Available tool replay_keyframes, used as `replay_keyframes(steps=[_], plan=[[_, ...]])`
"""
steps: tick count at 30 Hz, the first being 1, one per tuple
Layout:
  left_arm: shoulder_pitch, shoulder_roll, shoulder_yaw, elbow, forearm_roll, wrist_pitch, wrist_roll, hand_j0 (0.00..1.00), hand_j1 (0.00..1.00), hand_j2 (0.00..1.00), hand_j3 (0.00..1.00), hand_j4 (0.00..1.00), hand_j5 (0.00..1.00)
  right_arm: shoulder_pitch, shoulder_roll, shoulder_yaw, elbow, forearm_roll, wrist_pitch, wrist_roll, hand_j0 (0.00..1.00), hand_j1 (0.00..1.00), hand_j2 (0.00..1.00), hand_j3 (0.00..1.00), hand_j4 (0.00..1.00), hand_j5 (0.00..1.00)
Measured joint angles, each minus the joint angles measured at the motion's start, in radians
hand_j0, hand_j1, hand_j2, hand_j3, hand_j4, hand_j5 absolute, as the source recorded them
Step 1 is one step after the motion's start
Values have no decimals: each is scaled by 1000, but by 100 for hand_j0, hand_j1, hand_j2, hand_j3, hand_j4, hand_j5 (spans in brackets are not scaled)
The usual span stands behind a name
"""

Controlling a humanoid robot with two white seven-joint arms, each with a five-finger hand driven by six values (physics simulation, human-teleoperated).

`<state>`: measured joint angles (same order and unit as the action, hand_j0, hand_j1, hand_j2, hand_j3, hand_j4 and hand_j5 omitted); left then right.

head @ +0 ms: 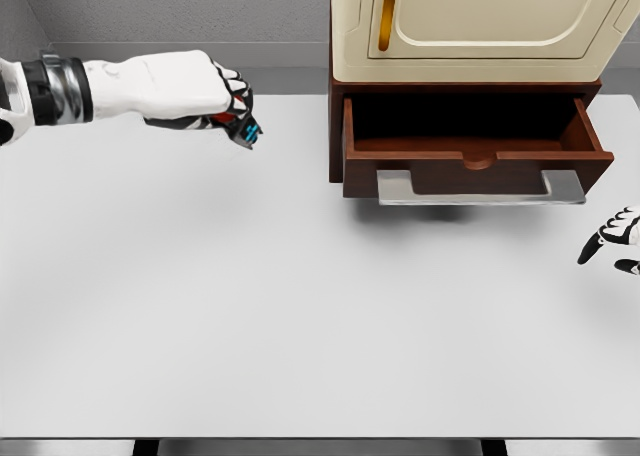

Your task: Put the switch into the drawer with left arm, and close the drawer with right arm

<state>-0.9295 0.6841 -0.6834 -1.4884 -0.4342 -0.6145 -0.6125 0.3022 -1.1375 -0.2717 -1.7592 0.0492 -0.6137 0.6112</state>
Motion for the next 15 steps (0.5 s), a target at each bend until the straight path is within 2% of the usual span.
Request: replay_keyframes(steps=[10,12,15], plan=[[-78,-162,-13,10,14,-1,-1,35,35,35,35,35,35,-2,-1,1,0,0,0,0,57,57,57,57,57,57],[-89,-215,-13,37,15,0,0,35,35,35,35,35,35,-2,-1,2,0,0,0,0,57,57,57,57,57,57],[-109,-300,-20,122,10,0,0,35,35,35,35,35,35,-3,-1,5,0,0,0,0,56,56,56,56,56,56]])
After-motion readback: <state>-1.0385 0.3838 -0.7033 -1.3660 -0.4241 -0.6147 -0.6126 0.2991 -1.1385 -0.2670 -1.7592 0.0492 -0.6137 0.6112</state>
